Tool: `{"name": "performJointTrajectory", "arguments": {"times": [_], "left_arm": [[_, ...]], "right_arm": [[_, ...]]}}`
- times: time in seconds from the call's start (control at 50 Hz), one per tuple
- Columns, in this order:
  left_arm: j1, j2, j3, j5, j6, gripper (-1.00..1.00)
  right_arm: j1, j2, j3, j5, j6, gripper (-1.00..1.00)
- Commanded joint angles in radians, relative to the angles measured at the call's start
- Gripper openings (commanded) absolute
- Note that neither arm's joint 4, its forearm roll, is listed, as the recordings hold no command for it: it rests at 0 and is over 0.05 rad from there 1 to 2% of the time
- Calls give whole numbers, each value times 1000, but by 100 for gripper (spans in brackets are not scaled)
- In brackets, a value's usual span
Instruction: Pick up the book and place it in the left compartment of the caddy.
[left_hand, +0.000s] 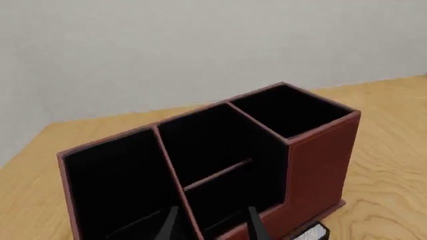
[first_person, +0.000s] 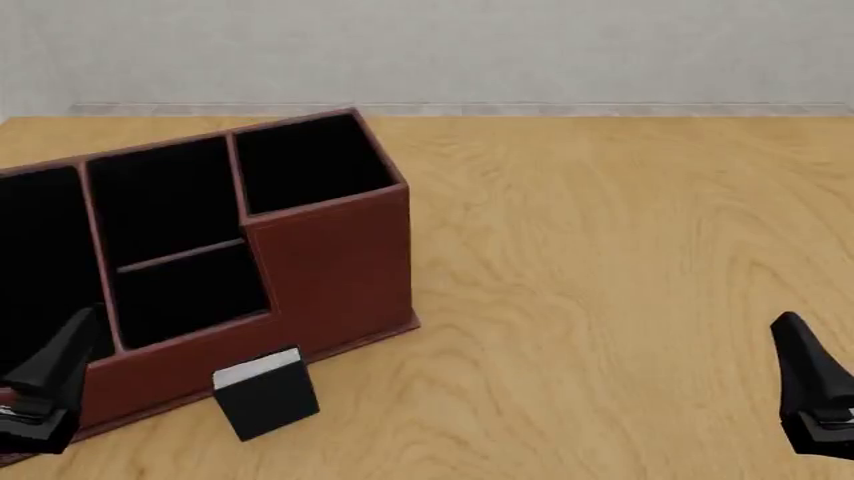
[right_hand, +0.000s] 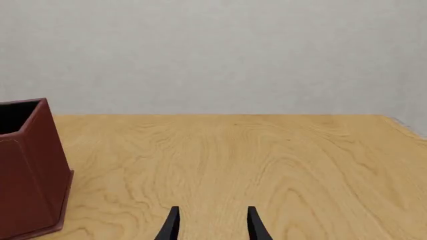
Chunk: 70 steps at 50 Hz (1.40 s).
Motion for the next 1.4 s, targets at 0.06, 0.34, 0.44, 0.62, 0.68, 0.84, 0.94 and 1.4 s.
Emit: {"name": "performJointTrajectory", "arguments": {"times": [0.06,0.34,0.44,0.62,0.68,0.84,0.94,1.4], "left_arm": [[-159,133,-222,334,144,100],[-242,290,-416,594,288,100],[-246,330,-453,670,335,100],[-294,411,-529,741,420,100],[-324,449,-543,749,403,100],[-366,521,-580,767,413,100],[-383,566,-586,776,407,100],[-443,676,-554,683,363,100]], "right_arm": [[0,-2,-1,3,0,100],[0,-2,-1,2,0,100],[0,-2,-1,2,0,100],[0,-2,-1,2,0,100],[0,-2,-1,2,0,100],[0,-2,-1,2,0,100],[0,-2,-1,2,0,100],[0,-2,-1,2,1,100]]}}
